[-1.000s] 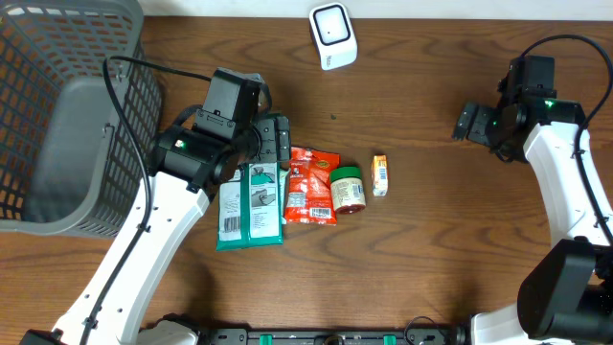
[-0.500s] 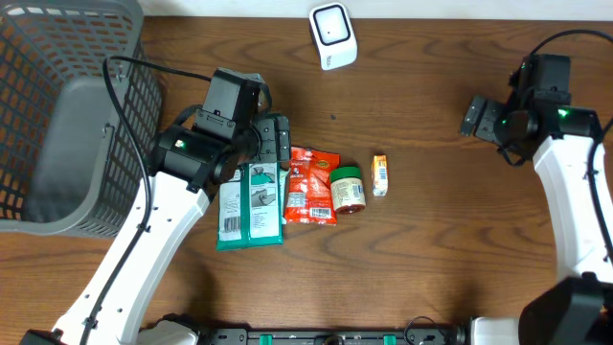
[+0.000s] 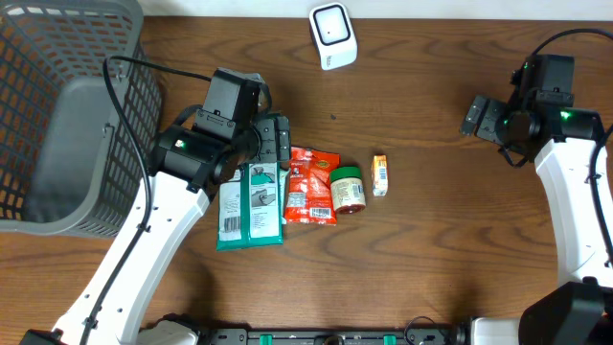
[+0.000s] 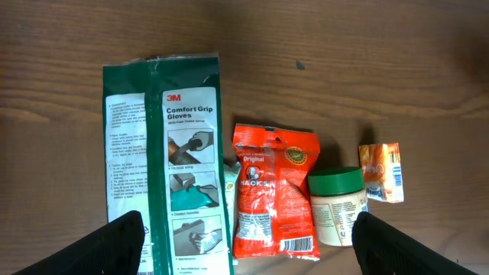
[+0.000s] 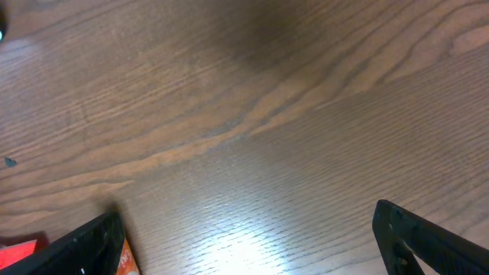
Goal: Scan the item barcode
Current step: 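Move the right gripper down over the small orange box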
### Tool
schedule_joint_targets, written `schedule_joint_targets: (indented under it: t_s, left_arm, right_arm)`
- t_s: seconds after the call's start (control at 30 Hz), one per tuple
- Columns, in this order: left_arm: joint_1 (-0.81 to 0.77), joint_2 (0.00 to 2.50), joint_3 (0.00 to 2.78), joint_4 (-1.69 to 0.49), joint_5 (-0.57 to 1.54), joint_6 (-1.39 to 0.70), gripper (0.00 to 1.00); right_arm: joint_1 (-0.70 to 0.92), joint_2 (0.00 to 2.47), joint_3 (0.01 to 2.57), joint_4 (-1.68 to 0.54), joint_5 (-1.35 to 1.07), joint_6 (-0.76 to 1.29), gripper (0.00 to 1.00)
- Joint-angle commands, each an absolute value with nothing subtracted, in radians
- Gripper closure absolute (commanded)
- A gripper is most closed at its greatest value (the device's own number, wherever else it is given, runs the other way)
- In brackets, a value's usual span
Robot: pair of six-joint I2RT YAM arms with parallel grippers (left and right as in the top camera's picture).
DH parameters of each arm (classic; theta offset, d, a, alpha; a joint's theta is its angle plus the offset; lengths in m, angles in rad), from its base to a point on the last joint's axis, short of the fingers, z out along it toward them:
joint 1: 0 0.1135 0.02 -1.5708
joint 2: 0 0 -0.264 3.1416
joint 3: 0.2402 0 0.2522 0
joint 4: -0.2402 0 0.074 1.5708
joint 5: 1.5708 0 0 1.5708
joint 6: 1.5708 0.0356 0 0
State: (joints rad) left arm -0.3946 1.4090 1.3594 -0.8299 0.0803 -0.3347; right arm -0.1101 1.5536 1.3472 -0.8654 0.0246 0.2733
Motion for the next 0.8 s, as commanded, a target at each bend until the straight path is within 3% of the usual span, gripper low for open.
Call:
schedule_joint_targets:
  t_s: [0.0, 0.77]
  left_arm:
    - [-0.394, 1.412, 1.377, -0.832, 0.082, -0.315, 0.13]
    - [-0.394, 1.412, 1.377, -0.832, 0.082, -0.315, 0.13]
  right_arm:
    - [-0.110, 1.543, 1.360, -0.866, 0.028, 0.260, 0.01]
    - [-0.110, 1.543, 1.360, -0.855, -0.001, 0.299, 0.01]
